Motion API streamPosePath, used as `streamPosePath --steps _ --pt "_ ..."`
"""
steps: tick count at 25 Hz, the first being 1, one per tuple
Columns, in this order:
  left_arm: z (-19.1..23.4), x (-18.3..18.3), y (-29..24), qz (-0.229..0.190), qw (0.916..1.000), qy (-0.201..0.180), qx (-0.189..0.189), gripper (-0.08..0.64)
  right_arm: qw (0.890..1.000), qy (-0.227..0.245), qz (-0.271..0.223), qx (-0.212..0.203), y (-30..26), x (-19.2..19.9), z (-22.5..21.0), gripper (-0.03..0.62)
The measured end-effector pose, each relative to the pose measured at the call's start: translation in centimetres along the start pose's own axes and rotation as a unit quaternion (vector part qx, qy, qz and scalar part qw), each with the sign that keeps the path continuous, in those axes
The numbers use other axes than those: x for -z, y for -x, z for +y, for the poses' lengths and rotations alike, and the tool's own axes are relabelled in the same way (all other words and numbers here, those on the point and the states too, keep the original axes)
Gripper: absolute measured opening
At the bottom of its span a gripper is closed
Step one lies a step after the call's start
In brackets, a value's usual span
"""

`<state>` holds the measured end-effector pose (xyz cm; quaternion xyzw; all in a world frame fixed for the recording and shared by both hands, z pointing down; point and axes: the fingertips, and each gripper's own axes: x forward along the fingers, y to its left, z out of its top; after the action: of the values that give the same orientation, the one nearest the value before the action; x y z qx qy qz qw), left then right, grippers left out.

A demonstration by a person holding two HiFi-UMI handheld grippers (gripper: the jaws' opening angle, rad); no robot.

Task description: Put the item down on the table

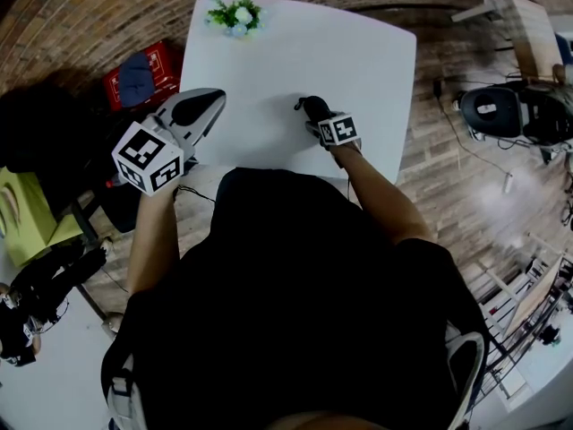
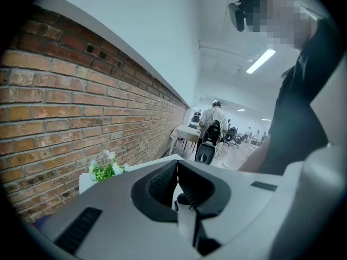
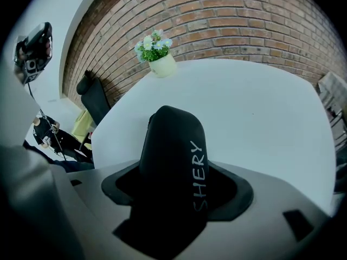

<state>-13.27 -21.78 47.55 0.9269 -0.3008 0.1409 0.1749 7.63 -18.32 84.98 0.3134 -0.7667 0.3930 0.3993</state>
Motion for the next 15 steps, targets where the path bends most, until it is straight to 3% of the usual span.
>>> streamPosePath --steps 15 --pt "-0.7 0.9 -0.3 0.016 0.9999 -0.002 0.003 0.011 0.998 0.053 0.019 0.026 -0.6 1.1 -0.2 0.342"
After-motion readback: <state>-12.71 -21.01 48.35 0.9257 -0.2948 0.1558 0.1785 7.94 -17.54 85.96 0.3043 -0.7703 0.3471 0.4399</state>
